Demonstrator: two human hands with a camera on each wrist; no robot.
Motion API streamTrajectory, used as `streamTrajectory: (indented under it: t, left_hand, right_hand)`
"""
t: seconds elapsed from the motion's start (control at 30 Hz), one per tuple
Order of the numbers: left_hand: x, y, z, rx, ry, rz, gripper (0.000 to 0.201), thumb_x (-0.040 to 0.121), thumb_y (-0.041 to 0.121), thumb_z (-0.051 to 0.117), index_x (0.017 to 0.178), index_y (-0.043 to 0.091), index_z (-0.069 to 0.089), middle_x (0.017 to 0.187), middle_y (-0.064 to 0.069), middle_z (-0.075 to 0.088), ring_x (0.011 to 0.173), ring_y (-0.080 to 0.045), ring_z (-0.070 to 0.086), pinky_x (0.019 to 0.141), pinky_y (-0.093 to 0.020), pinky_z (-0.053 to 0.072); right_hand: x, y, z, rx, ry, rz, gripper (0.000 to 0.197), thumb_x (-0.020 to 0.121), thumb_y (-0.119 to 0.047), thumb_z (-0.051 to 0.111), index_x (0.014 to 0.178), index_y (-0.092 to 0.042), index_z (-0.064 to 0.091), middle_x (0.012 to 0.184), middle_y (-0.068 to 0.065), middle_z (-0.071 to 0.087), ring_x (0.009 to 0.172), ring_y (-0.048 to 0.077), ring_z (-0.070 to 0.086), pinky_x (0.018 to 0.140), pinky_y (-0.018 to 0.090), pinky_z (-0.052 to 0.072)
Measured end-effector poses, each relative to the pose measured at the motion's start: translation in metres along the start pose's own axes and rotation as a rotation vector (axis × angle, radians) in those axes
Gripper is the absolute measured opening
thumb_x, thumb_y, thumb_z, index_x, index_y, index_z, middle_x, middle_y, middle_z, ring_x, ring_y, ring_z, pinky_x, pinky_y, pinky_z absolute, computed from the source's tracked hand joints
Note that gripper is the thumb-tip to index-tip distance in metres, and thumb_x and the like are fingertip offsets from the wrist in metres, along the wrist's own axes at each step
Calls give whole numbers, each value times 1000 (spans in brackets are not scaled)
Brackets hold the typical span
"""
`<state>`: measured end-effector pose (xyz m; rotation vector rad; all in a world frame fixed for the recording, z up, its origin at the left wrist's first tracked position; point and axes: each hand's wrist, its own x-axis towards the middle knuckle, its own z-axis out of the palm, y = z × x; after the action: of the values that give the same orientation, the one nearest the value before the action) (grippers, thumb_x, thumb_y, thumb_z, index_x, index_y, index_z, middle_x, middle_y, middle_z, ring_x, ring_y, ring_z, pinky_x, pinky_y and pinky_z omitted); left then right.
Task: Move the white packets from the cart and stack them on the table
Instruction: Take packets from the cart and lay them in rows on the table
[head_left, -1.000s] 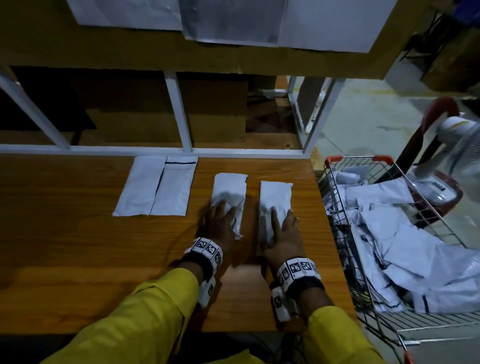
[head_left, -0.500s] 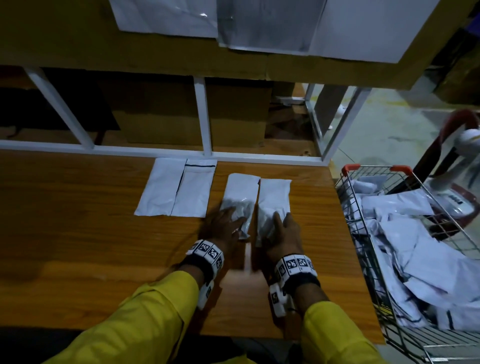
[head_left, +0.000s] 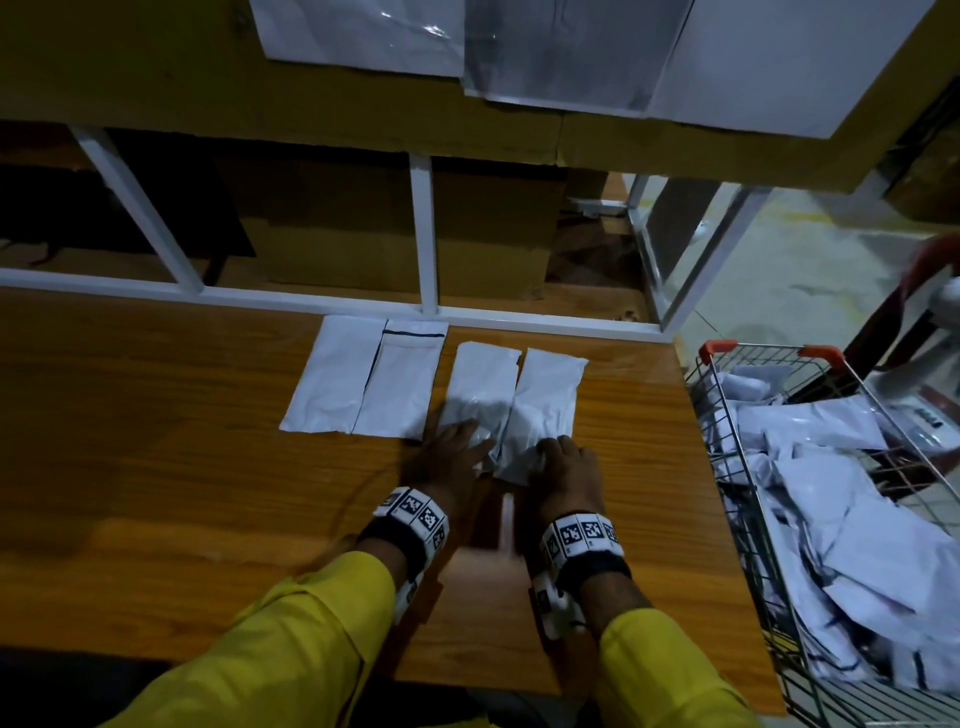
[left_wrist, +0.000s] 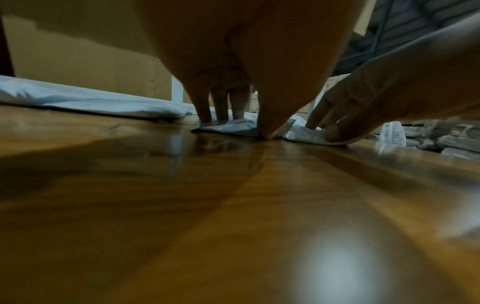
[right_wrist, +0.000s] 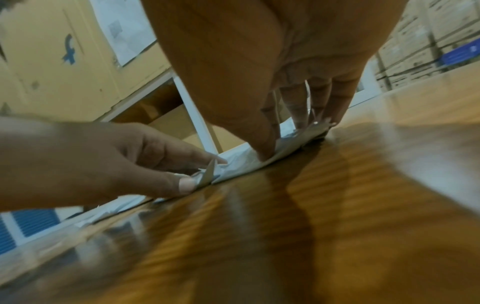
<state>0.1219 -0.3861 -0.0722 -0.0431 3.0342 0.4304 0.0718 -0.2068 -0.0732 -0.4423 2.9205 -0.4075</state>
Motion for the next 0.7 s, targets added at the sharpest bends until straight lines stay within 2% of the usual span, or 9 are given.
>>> streamTrajectory:
  t: [0.07, 0.1, 0.13, 0.2, 0.23, 0.33, 0.47, 0.63, 0.7]
  left_hand:
    - [4, 0, -3, -10, 61, 13, 40, 91, 11, 66, 130, 17, 67, 149, -18, 48, 133, -42, 48, 111, -49, 39]
    - [6, -4, -2, -15, 50, 19, 36, 86, 14, 66, 121, 15, 73, 140, -21, 56, 124, -45, 57, 102, -52, 47]
    - [8, -9, 1, -25, 51, 22, 38, 86, 23, 55, 119, 15, 73, 137, -23, 58, 121, -46, 58, 99, -55, 49]
    - [9, -14, 2, -1, 12, 0, 63, 85, 41, 29, 131, 20, 66, 148, -18, 49, 133, -42, 48, 108, -54, 43]
    - [10, -16, 1, 38, 1, -11, 68, 85, 45, 23, 138, 24, 60, 155, -15, 42, 139, -39, 41, 112, -53, 38]
    - [15, -21, -1, 92, -35, -18, 66, 87, 46, 25, 147, 30, 49, 163, -9, 29, 148, -34, 29, 118, -50, 28]
    - [21, -26, -1, 85, -22, -43, 52, 97, 44, 43, 147, 32, 47, 163, -6, 28, 148, -32, 28, 120, -50, 22]
    - [27, -30, -3, 67, -1, -48, 68, 90, 58, 22, 146, 31, 49, 161, -5, 32, 147, -31, 30, 120, -52, 20]
    - [29, -32, -2, 69, 0, -57, 63, 94, 57, 28, 148, 32, 46, 162, -4, 30, 148, -30, 28, 120, -51, 18]
  right_hand:
    - [7, -4, 1, -7, -4, -12, 39, 91, -21, 60, 130, -20, 55, 132, 4, 54, 115, 30, 46, 96, 40, 44]
    - [10, -6, 2, -16, -1, -16, 37, 92, -20, 59, 129, -19, 56, 132, 4, 54, 115, 29, 47, 96, 39, 44]
    - [14, -7, 3, -26, 4, -22, 35, 93, -20, 58, 128, -19, 57, 131, 4, 55, 114, 29, 48, 95, 39, 45]
    - [19, -10, 3, -35, -1, -27, 33, 94, -20, 56, 127, -18, 57, 131, 5, 55, 113, 30, 49, 93, 42, 46]
    - [22, -11, 3, -34, -9, -25, 33, 94, -19, 56, 127, -18, 57, 132, 5, 55, 113, 31, 49, 92, 43, 47]
    - [28, -14, 1, -39, -7, -41, 33, 94, -17, 57, 127, -18, 57, 131, 6, 54, 112, 31, 49, 89, 43, 48]
    - [35, -16, 0, -23, 7, -66, 34, 93, -14, 57, 127, -15, 57, 130, 8, 56, 110, 33, 50, 87, 44, 48]
    - [44, -16, -2, -12, 5, -79, 34, 93, -16, 58, 127, -14, 58, 131, 9, 57, 109, 34, 51, 86, 44, 48]
    - [46, -17, -3, -19, -4, -82, 36, 92, -16, 60, 128, -14, 57, 131, 9, 56, 110, 34, 51, 87, 44, 47]
